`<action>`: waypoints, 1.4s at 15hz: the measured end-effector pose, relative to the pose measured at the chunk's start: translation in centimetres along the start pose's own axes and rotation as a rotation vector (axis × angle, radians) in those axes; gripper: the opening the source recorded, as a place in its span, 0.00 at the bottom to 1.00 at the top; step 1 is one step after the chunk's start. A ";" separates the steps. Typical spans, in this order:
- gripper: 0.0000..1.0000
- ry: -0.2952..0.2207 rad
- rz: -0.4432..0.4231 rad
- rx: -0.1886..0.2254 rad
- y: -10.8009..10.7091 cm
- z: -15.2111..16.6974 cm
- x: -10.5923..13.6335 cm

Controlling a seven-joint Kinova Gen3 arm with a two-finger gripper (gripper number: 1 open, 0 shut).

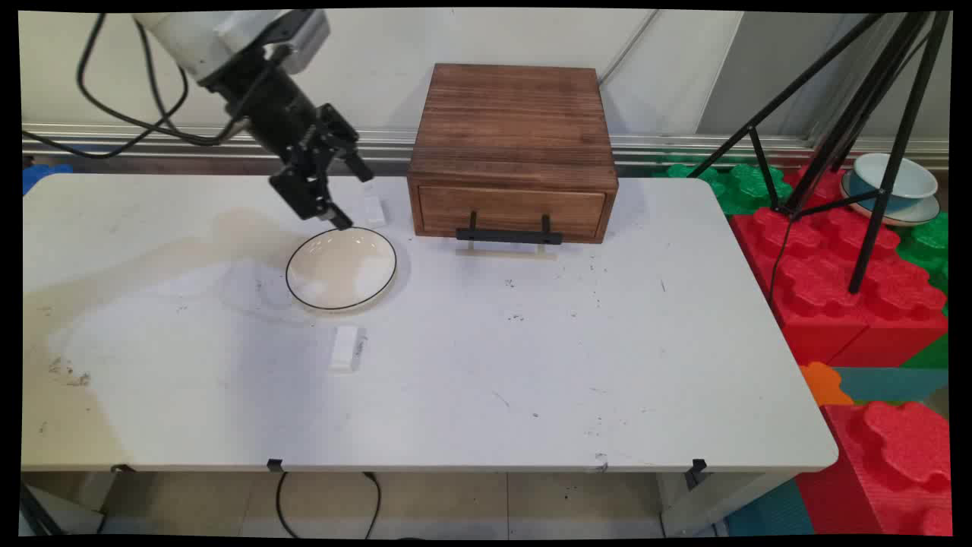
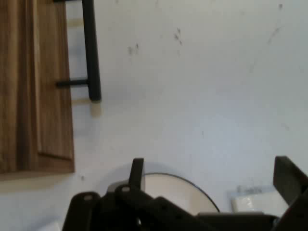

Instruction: Open the drawer

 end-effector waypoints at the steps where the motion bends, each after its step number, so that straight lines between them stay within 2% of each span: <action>1: 1.00 0.007 0.012 0.004 -0.2 0.5 0.8; 9: 1.00 0.030 0.058 0.028 -1.5 4.5 5.7; 21: 1.00 -0.010 0.101 0.060 -3.6 11.3 9.9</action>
